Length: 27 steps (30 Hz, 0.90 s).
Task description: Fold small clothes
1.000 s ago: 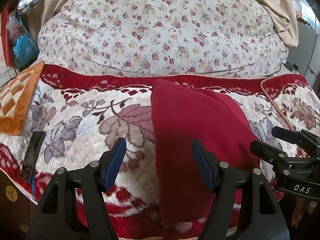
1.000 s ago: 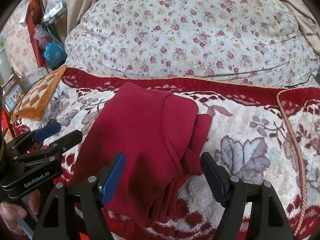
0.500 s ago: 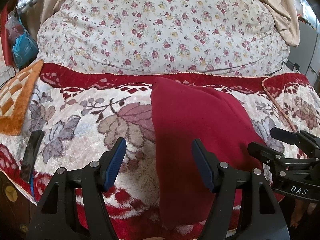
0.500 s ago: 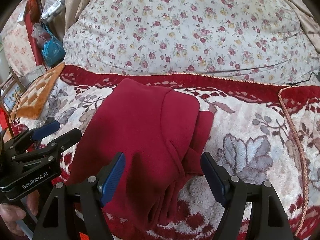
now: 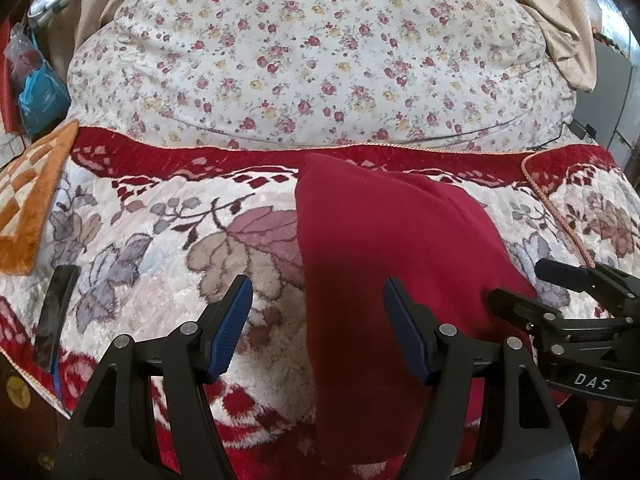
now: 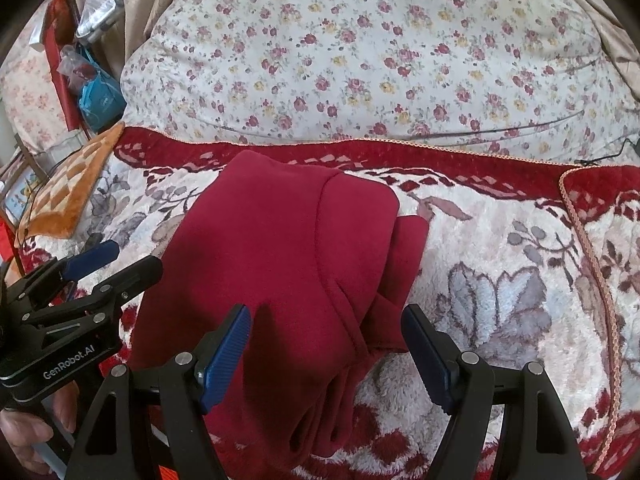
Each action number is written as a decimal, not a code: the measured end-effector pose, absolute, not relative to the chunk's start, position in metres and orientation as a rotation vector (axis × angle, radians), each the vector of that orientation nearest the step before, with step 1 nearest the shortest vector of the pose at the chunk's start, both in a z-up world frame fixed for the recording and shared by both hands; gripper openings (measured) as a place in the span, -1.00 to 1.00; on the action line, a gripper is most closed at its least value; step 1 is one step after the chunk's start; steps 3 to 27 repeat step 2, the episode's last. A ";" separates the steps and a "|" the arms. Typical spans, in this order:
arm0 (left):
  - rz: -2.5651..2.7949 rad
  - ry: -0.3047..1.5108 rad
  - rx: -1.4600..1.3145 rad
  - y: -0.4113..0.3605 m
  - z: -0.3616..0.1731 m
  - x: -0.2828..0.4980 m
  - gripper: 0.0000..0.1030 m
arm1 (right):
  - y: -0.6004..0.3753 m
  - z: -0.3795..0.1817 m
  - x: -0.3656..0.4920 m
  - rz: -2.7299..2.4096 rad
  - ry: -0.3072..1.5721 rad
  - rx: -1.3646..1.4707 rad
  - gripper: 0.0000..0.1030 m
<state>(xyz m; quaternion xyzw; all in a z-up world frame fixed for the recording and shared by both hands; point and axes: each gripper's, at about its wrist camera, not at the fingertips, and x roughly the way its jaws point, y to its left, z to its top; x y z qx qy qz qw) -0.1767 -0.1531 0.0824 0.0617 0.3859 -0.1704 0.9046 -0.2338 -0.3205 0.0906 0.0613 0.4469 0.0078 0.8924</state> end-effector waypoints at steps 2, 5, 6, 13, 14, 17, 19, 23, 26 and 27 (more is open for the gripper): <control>-0.365 0.805 0.121 -0.152 0.082 -0.173 0.32 | -0.321 0.089 -0.233 0.015 0.931 0.130 0.46; -0.365 0.805 0.121 -0.152 0.082 -0.173 0.32 | -0.321 0.089 -0.233 0.015 0.931 0.130 0.46; -0.365 0.805 0.121 -0.152 0.082 -0.173 0.32 | -0.321 0.089 -0.233 0.015 0.931 0.130 0.46; -0.365 0.805 0.121 -0.152 0.082 -0.173 0.32 | -0.321 0.089 -0.233 0.015 0.931 0.130 0.46; -0.365 0.805 0.121 -0.152 0.082 -0.173 0.32 | -0.321 0.089 -0.233 0.015 0.931 0.130 0.46; -0.365 0.805 0.121 -0.152 0.082 -0.173 0.32 | -0.321 0.089 -0.233 0.015 0.931 0.130 0.46; -0.365 0.805 0.121 -0.152 0.082 -0.173 0.32 | -0.321 0.089 -0.233 0.015 0.931 0.130 0.46; -0.365 0.805 0.121 -0.152 0.082 -0.173 0.32 | -0.321 0.089 -0.233 0.015 0.931 0.130 0.46; -0.365 0.805 0.121 -0.152 0.082 -0.173 0.32 | -0.321 0.089 -0.233 0.015 0.931 0.130 0.46; -0.365 0.805 0.121 -0.152 0.082 -0.173 0.32 | -0.321 0.089 -0.233 0.015 0.931 0.130 0.46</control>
